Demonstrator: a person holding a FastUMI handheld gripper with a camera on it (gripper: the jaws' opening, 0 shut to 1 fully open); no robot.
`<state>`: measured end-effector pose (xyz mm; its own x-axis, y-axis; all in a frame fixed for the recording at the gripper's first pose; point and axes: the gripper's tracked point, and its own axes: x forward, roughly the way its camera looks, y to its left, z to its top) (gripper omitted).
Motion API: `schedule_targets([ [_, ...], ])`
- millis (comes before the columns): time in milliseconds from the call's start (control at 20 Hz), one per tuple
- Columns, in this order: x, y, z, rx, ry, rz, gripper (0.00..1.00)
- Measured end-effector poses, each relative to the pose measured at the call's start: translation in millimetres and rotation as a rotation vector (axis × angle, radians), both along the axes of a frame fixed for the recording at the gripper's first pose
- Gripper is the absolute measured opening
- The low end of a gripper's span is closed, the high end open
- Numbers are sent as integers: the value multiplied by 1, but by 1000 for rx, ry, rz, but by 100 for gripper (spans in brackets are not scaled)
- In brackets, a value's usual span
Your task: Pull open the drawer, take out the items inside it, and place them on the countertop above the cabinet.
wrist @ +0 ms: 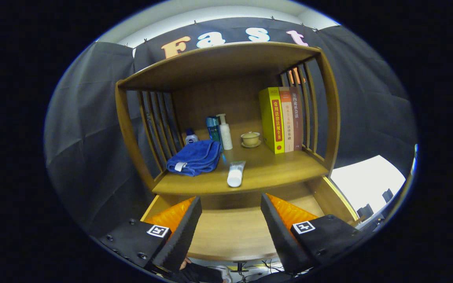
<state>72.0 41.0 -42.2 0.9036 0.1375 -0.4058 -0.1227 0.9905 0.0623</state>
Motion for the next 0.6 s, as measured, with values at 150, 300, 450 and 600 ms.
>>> schedule_targets([
  [150, -29, -15, -14, -11, 16, -30, 99],
  [300, -55, -28, -35, -26, 43, -54, 98],
  [450, -77, -36, -58, -30, 81, -68, 98],
  [600, -87, -36, -75, -31, 100, -69, 98],
])
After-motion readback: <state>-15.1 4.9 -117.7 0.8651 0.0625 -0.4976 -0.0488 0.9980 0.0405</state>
